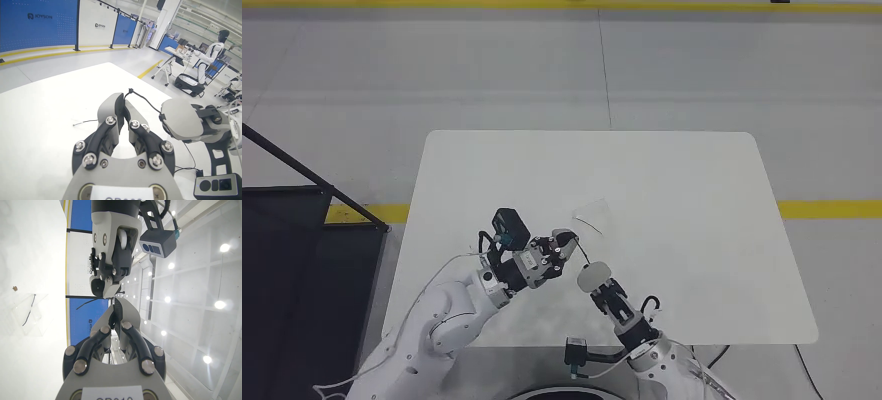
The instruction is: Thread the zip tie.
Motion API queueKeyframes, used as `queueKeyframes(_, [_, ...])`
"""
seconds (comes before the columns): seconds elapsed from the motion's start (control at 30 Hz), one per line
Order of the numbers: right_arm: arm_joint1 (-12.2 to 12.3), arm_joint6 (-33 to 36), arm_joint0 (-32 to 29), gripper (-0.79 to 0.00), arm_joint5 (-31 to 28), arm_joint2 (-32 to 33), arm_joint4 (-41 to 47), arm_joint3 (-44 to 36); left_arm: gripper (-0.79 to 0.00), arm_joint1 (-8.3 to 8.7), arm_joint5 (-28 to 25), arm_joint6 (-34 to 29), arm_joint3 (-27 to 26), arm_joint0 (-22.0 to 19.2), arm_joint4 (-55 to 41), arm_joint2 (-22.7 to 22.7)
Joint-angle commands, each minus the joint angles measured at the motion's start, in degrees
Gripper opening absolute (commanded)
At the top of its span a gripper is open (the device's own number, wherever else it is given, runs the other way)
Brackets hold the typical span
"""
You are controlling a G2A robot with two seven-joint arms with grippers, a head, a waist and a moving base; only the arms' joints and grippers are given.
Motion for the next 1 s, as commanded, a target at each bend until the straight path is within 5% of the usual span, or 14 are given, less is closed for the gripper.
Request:
queueKeyframes(0.0, [0.0,0.1,0.2,-0.785,-0.2,-0.2,0.0,0.0,-0.785,-0.08,0.8,1.0,-0.2,0.1,2.1,0.2])
queueKeyframes(0.43, [0.1,2.1,1.1,-0.785,-0.7,-1.2,0.0,0.0,-0.785,-0.88,8.0,6.9,-0.9,0.8,15.7,2.5])
queueKeyframes(0.97, [0.0,3.8,1.5,-0.785,0.0,-1.9,0.0,0.1,-0.785,-1.28,7.9,7.3,-0.2,0.6,16.6,3.9])
